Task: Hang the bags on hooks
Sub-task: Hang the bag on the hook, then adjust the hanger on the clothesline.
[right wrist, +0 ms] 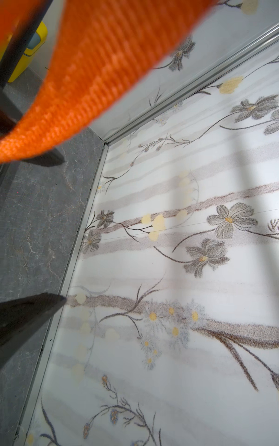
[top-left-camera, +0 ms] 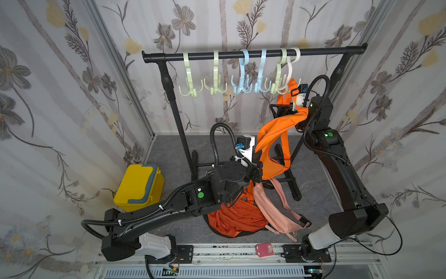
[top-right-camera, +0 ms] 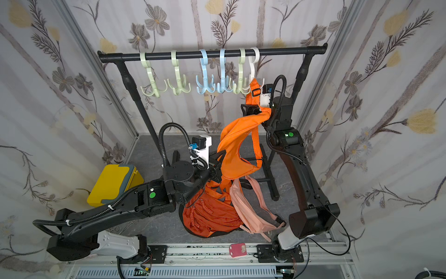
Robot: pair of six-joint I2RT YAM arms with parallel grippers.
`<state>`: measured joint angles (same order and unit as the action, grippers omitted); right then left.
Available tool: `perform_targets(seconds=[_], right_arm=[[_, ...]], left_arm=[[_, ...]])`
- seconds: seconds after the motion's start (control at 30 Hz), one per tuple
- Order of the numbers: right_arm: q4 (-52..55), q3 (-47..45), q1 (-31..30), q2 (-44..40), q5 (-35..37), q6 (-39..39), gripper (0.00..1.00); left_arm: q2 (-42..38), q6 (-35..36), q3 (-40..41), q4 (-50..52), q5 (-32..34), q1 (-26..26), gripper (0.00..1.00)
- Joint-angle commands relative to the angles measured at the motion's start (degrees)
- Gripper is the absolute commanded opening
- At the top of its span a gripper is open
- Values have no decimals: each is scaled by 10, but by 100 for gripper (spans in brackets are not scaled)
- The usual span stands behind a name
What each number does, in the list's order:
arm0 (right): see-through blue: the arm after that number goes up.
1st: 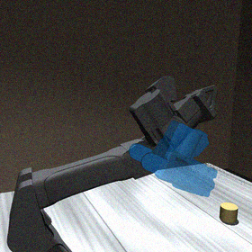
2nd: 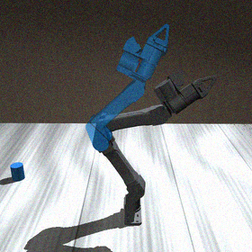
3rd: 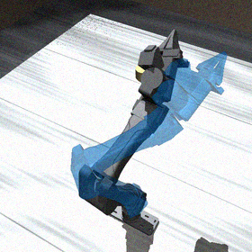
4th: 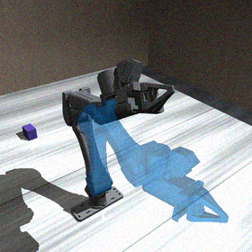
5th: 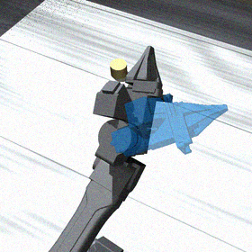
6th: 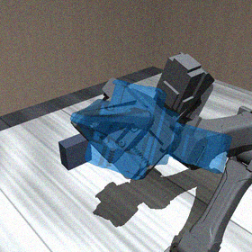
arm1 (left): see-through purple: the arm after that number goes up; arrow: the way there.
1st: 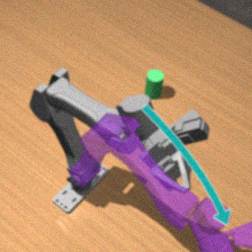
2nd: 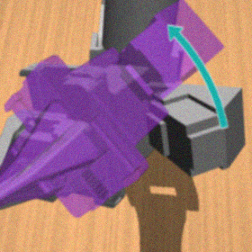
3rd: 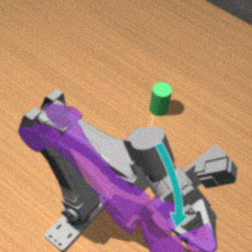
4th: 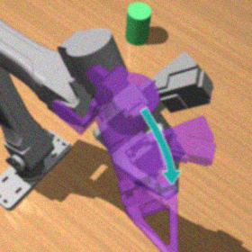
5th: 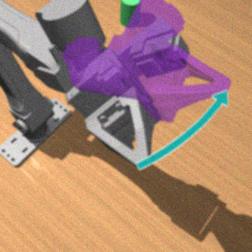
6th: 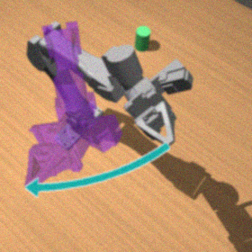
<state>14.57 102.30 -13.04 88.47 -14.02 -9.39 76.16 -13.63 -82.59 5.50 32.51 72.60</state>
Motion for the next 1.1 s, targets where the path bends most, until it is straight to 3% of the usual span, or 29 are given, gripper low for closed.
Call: perform_targets(seconds=[0.0,0.03,0.23,0.37,0.43,0.63,0.8,1.0,1.03,1.07], right_arm=[[-37,-45,0,-41,39,-3,86],[-37,-62,0,-55,56,-3,87],[-38,-138,4,-125,138,-6,96],[-42,-153,4,-155,145,-6,96],[-47,-157,4,-164,139,-6,96],[-136,-197,3,-179,-1,-16,98],[-182,-170,0,-126,-79,-37,99],[-209,-97,-23,-47,-104,-48,100],[-209,-82,-23,-35,-116,-53,94],[-201,-66,-23,-28,-120,-54,72]], left_arm=[[-8,-33,35,-12,-22,-10,28],[-10,-41,45,-15,-31,-16,35],[4,-60,59,-18,-79,-40,47],[24,-61,56,-20,-105,-48,61],[23,-64,62,-30,-116,-52,62],[-11,-76,112,-67,-133,-68,63],[-55,-83,141,-81,-131,-78,64],[-98,-85,166,-97,-115,-89,66],[-101,-85,167,-98,-115,-90,66],[-105,-86,167,-98,-113,-91,67]])
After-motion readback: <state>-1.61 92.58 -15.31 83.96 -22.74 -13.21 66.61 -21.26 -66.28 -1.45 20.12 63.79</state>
